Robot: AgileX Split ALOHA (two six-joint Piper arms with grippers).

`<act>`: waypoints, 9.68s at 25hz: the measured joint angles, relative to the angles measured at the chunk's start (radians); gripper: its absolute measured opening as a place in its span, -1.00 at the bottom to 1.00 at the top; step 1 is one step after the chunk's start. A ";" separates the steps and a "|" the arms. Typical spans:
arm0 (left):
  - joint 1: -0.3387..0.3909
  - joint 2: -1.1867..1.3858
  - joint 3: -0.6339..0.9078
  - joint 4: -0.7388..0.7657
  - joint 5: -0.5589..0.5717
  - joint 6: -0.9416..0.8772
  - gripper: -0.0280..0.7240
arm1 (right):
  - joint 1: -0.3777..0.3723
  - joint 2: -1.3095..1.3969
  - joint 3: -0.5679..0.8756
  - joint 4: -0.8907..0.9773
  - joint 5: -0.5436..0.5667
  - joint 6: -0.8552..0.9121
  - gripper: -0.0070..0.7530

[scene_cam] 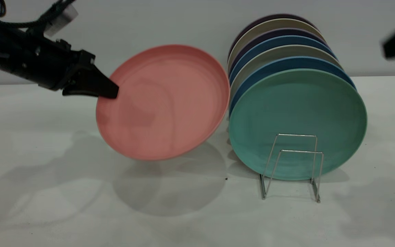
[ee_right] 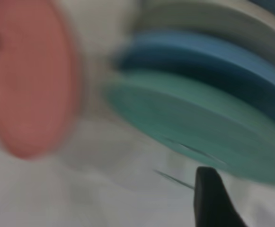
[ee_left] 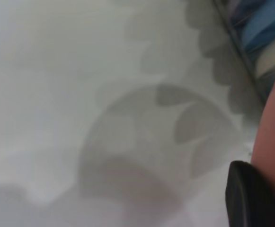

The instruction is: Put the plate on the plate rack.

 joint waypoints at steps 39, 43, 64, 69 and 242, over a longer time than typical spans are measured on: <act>-0.270 -0.053 0.000 -0.215 -0.017 0.100 -0.88 | 0.000 0.209 0.000 0.279 0.269 -0.228 -0.03; -0.296 -0.053 0.000 -0.223 -0.030 0.105 -0.88 | 0.000 0.212 0.000 0.292 0.273 -0.232 -0.03; -0.366 -0.054 0.000 -0.297 -0.021 0.158 -0.88 | -0.005 0.242 0.000 0.268 0.246 -0.247 -0.64; -0.366 -0.054 0.000 -0.297 -0.014 0.160 -0.81 | -0.006 0.242 -0.005 0.259 0.239 -0.284 -0.64; -0.044 -1.457 0.221 0.962 0.350 -1.059 0.30 | 0.473 -1.033 0.075 -1.296 0.635 1.027 -0.18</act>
